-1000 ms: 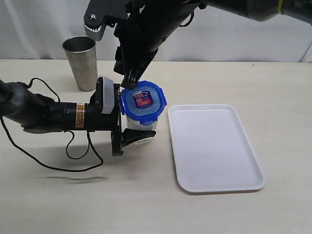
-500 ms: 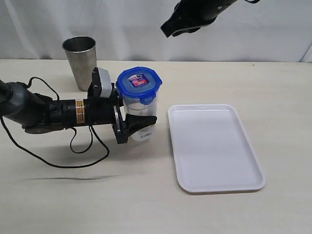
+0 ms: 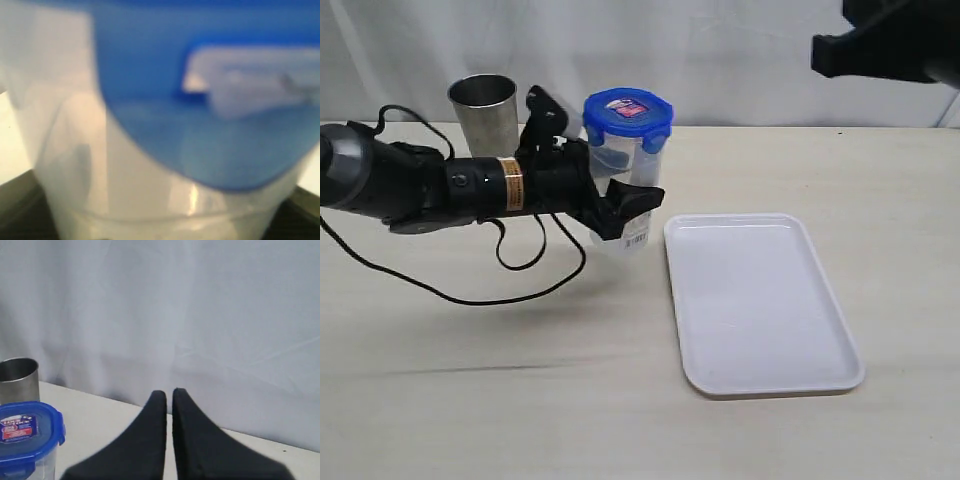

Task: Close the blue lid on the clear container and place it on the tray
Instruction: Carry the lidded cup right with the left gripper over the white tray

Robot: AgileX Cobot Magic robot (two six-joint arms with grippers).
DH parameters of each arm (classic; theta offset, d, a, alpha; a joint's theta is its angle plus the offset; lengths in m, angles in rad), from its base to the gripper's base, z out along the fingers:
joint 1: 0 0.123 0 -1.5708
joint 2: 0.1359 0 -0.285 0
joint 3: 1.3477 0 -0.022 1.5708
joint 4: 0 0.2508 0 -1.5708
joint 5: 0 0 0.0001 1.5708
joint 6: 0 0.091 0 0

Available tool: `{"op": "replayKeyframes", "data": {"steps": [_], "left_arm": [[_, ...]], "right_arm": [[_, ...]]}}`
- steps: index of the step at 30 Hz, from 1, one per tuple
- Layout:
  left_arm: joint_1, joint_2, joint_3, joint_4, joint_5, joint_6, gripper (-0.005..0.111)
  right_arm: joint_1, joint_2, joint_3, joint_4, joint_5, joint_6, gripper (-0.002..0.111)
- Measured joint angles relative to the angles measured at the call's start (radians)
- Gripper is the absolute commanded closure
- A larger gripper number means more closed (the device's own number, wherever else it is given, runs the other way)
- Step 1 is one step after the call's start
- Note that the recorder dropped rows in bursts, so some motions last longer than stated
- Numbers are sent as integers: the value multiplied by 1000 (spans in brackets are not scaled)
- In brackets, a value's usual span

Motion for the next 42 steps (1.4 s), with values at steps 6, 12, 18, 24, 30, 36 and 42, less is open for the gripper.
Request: {"op": "replayKeyframes", "data": {"steps": [6, 12, 18, 24, 30, 36, 42], "left_arm": [[-181, -33, -104, 27, 445, 57, 107], [-306, -10, -194, 29, 768, 196, 107], [-384, 48, -302, 26, 993, 311, 107], [-445, 78, -370, 108, 1217, 432, 107], [-519, 104, -375, 272, 1477, 586, 107], [-583, 171, -375, 417, 1685, 817, 107], [-630, 186, -375, 459, 1691, 839, 107]], "right_arm": [[0, -261, 216, 4, -102, 64, 104], [0, -475, 394, 4, -126, 119, 104], [0, -575, 494, 4, -164, 145, 104], [0, -607, 532, 4, -176, 154, 104], [0, -609, 532, 4, -181, 166, 104], [0, -609, 532, 4, -181, 172, 104], [0, -609, 532, 4, -181, 172, 104]]}}
